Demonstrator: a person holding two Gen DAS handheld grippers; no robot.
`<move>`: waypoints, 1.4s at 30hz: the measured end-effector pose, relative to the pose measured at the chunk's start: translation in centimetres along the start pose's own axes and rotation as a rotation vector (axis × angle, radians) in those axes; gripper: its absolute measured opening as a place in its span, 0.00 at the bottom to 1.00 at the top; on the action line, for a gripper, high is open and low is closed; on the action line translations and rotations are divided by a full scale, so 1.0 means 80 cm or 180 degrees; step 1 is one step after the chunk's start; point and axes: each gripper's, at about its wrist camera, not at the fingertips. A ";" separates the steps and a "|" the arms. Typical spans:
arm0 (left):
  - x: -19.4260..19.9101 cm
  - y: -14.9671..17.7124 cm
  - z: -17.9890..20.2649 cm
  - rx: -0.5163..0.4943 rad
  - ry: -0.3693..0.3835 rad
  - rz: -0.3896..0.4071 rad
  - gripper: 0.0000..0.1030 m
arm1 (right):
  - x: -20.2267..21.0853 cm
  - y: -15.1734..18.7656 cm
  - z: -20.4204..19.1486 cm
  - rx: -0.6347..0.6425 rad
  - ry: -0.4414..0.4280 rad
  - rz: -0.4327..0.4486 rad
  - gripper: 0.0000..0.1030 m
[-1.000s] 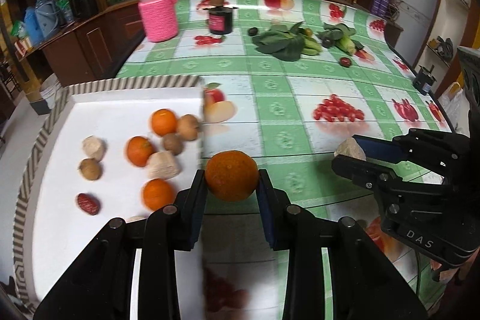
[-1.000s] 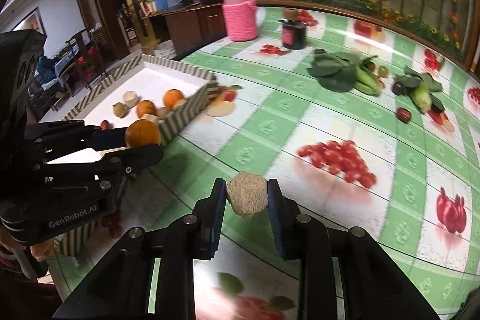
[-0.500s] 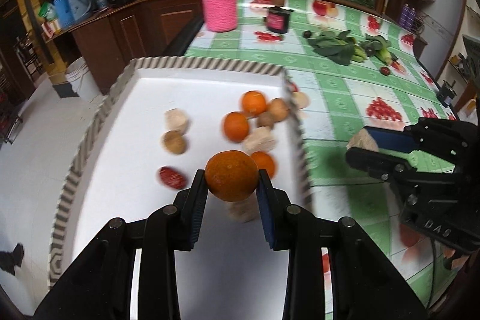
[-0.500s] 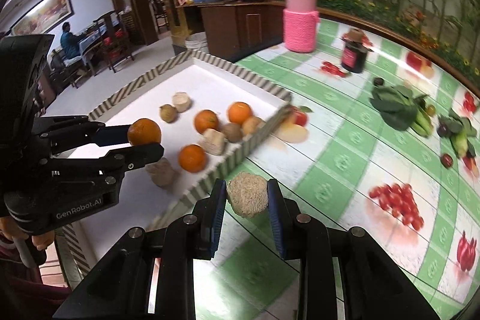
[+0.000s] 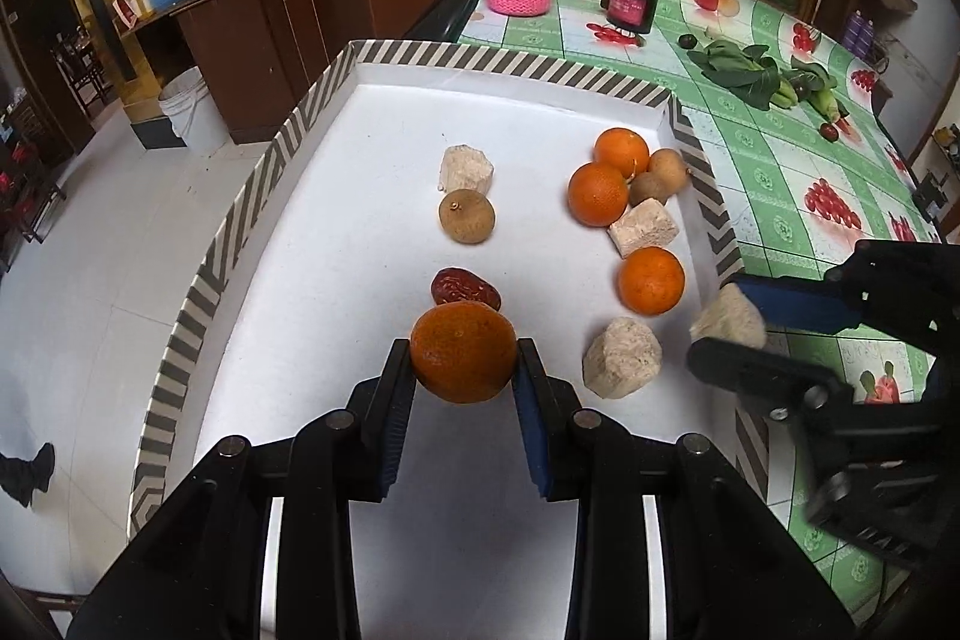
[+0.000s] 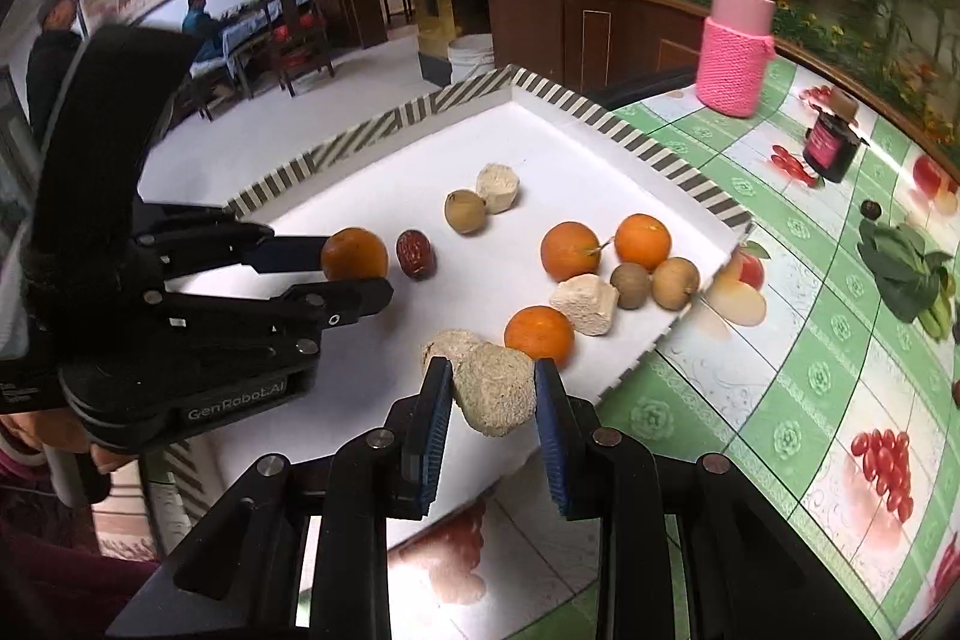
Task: Organize fruits
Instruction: 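Carry the beige cake and the orange over the white tray, then open both grippers to drop the orange and beige cake into the tray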
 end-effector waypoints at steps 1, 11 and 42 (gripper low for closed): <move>-0.002 -0.001 0.000 -0.0001 -0.0007 -0.0010 0.29 | -0.003 0.000 -0.001 0.0011 0.0011 -0.0020 0.27; -0.015 0.002 0.005 -0.0069 0.0004 -0.0133 0.29 | -0.014 0.009 -0.005 0.0055 -0.0230 -0.0181 0.27; -0.025 -0.013 -0.004 0.0033 -0.0118 -0.0174 0.45 | -0.033 0.000 -0.009 0.0032 -0.0145 -0.0179 0.37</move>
Point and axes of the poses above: each gripper's, at about its wrist camera, not at the fingertips, and x roughly against the way its jaws point, z to its right, y to its underside, and after that the axes turned 5 degrees about -y, right-handed
